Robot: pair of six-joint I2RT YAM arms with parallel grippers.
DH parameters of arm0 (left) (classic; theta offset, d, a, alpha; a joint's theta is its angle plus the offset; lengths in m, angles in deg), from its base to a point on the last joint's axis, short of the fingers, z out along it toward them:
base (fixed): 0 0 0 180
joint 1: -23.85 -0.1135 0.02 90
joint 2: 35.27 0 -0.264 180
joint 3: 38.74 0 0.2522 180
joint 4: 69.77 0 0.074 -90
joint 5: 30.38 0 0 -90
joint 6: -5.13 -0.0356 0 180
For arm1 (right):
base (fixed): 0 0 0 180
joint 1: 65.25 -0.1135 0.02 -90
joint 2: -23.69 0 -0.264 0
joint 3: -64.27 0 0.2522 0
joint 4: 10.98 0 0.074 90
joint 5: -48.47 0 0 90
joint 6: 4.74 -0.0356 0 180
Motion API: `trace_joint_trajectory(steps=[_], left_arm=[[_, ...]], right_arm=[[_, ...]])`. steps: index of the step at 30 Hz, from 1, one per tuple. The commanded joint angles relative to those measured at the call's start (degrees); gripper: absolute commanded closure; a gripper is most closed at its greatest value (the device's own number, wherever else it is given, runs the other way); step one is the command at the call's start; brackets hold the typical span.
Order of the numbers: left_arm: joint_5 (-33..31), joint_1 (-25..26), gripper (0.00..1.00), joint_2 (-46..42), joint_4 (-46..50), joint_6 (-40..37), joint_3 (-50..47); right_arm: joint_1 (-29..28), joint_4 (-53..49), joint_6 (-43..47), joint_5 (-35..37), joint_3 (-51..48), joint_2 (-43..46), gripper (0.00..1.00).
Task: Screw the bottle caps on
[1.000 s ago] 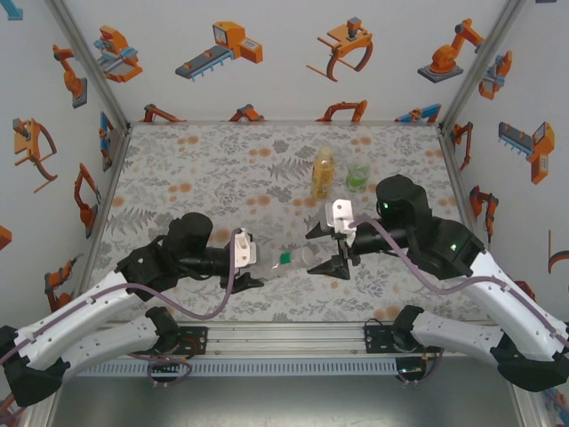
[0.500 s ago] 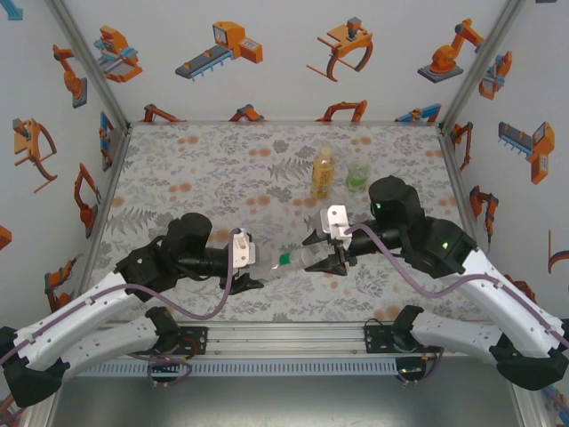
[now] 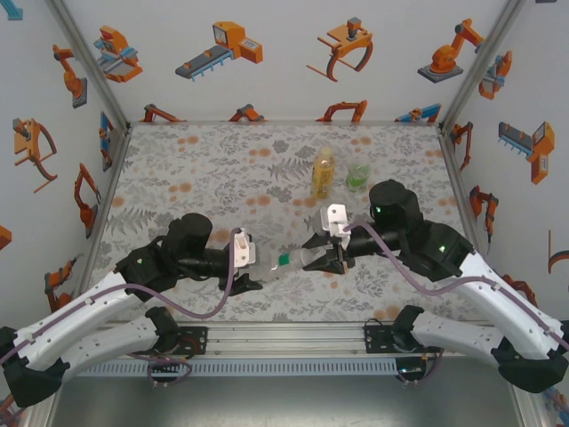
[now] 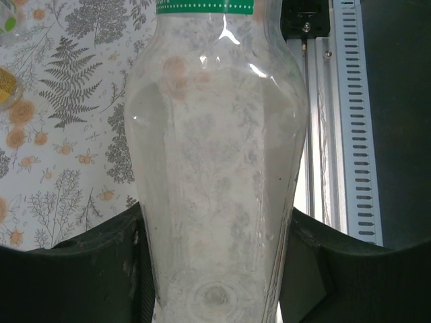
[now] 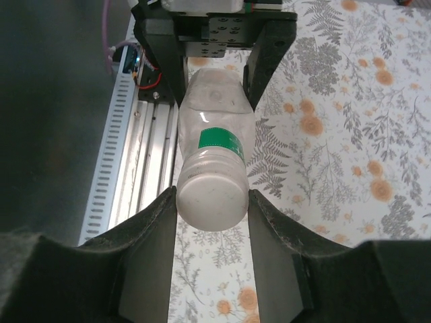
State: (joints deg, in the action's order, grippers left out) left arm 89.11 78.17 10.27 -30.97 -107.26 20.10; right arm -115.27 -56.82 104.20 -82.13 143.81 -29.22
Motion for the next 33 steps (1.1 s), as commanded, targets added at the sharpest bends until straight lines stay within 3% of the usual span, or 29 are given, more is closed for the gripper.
trace_joint_trajectory(steps=[1,3,10,11,16,18,26,33], left_arm=[[0.92,0.17,0.98,-0.37,-2.40,0.01,0.45],[0.89,0.17,0.98,-0.39,-2.62,-0.07,0.32],[0.56,0.16,0.96,-0.01,-3.23,-0.46,0.10],[0.54,0.17,0.91,-0.05,-3.31,-0.45,0.10],[-0.46,0.12,0.35,-0.61,-2.48,-0.33,0.10],[-1.06,0.17,0.28,-1.25,-1.66,-0.37,0.10],[-5.00,0.17,0.18,-6.14,1.66,0.37,-1.63],[-11.84,0.17,0.18,-10.26,5.37,1.51,-3.29]], right_arm=[[0.05,6.36,-11.79,3.16,-1.88,0.05,0.91],[0.01,7.78,-15.89,3.68,-2.86,0.37,1.00],[-0.08,8.96,-18.00,5.98,-5.51,2.83,1.00],[-0.08,8.75,-17.58,6.14,-5.47,2.95,1.00],[-0.03,6.86,-15.95,6.31,-4.88,2.57,1.00],[-0.08,6.31,-15.32,6.41,-4.79,2.20,1.00],[-0.06,2.12,-13.21,14.42,-2.29,-1.76,1.00],[0.02,-2.85,-16.03,28.34,3.04,-9.79,1.00]])
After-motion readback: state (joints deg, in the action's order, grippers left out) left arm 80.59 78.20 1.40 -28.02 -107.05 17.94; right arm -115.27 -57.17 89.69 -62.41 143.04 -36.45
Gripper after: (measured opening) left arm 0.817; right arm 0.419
